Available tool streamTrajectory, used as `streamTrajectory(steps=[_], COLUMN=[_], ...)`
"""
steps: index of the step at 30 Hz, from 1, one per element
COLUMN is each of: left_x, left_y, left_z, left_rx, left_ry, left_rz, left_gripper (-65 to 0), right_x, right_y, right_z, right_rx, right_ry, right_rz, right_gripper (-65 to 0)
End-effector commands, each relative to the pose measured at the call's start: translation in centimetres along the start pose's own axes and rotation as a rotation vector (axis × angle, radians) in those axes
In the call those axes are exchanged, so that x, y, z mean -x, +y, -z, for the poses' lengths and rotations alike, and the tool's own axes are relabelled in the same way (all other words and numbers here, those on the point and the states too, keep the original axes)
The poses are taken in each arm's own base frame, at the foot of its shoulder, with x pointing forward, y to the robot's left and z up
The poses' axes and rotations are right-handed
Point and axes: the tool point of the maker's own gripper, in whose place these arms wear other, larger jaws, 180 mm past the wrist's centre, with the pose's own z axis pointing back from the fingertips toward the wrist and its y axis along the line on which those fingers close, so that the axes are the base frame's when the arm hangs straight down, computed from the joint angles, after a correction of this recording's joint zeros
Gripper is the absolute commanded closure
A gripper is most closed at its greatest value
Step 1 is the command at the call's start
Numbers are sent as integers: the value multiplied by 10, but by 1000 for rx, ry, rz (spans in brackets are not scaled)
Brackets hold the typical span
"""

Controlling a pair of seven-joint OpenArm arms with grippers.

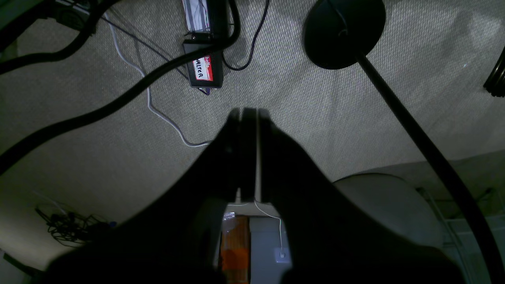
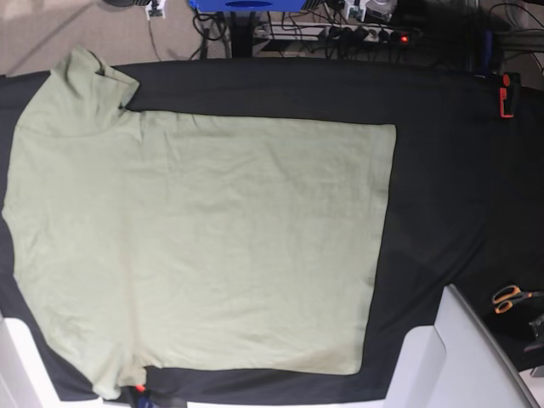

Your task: Fold the T-shirt properly

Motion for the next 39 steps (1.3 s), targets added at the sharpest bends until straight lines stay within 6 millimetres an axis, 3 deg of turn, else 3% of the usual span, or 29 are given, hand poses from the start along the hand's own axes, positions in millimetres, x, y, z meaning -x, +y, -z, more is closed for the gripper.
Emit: streamTrajectory(steps=[1,5,11,16,19,21,25,30,34,36,39], left_x=[7,6,7,8,8,8,10,11,14,18,20], left_y=[2,2,2,4,6,6,6,6,6,6,6], left_z=[-2,-2,-2,-2,-2,-2,-2,-2,-3,-4,-4], left_rx=[-6,-6,-6,-8,-12,-12,-12,-13,-14,-14,-14], left_ry=[8,7,10,12,14,15,21,24,28,34,37], left_rz=[2,2,3,9,1,2,2,-4,-5,-6,-6], left_gripper=[0,0,0,0,0,0,0,0,0,0,0], right_x=[7,0,-38,28,39,33,-19,-116,-179,-197,-204], right_y=[0,1,1,0,0,0,1,-1,-4,-5,-5], right_z=[0,0,1,-4,-5,-4,-1,-5,-16,-20,-22], right_rx=[1,0,0,1,1,1,0,2,7,8,8], right_ry=[11,0,-75,-22,-5,-15,-94,-241,-338,-365,-376], right_rz=[1,0,-1,-2,2,1,2,2,2,2,4], right_gripper=[-8,-8,-8,-8,-8,-8,-8,-8,-8,-8,-8])
